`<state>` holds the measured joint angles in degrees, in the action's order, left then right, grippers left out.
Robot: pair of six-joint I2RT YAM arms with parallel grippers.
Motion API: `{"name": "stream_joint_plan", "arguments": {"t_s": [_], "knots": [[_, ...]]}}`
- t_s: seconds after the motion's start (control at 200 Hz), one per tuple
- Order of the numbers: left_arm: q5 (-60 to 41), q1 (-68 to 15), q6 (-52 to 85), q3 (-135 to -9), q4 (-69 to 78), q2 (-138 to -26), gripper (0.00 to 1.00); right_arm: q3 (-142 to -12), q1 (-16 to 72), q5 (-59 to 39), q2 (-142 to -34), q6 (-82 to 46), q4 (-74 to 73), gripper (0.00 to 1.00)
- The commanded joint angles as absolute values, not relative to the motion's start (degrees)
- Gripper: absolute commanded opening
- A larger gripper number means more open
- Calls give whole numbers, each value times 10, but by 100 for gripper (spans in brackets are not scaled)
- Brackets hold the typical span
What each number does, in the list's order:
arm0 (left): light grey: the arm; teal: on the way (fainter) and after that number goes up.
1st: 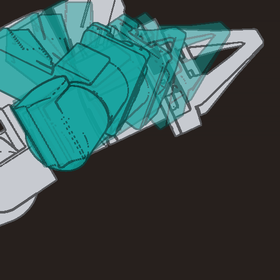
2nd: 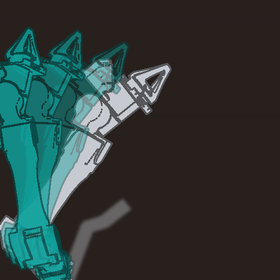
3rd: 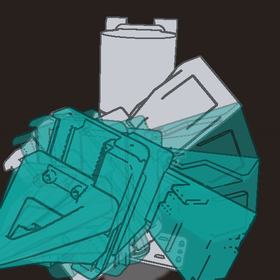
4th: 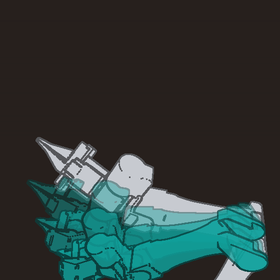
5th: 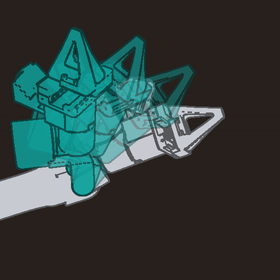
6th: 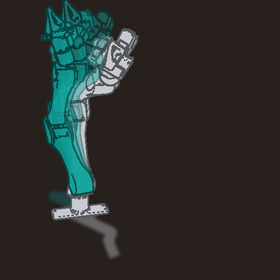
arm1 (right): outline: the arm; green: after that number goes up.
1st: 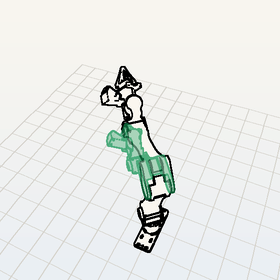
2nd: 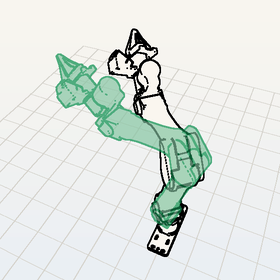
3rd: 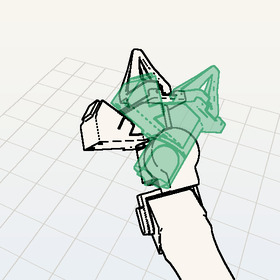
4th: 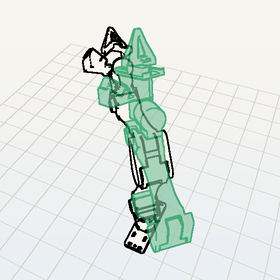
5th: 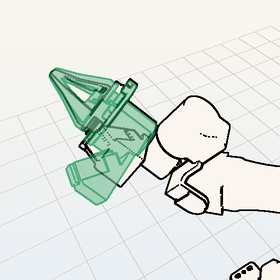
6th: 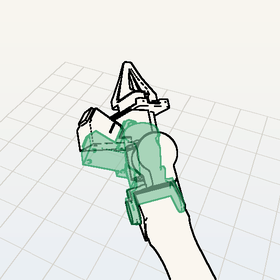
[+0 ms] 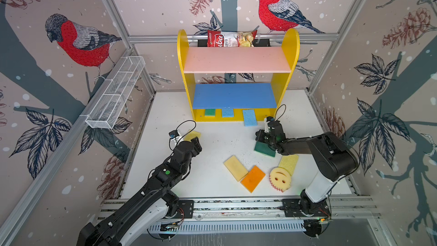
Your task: Place and organize the cleaning sponges onto the shelf
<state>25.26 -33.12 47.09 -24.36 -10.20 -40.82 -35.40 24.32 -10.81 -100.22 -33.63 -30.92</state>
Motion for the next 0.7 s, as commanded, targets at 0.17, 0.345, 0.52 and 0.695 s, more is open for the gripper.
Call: {"name": "stream_joint_plan", "arguments": {"t_s": [0.17, 0.345, 0.52, 0.695], "knots": [[255, -330, 475, -236, -108, -387, 74, -358, 223, -203, -1047, -389, -429, 0], [251, -330, 478, -239, -106, -389, 74, -365, 223, -202, -1073, -397, -461, 0], [249, -330, 474, -243, -105, -403, 74, -370, 220, -195, -1103, -411, -509, 0], [241, -330, 477, -232, -97, -403, 74, -375, 221, -194, -1145, -440, -551, 0]]}}
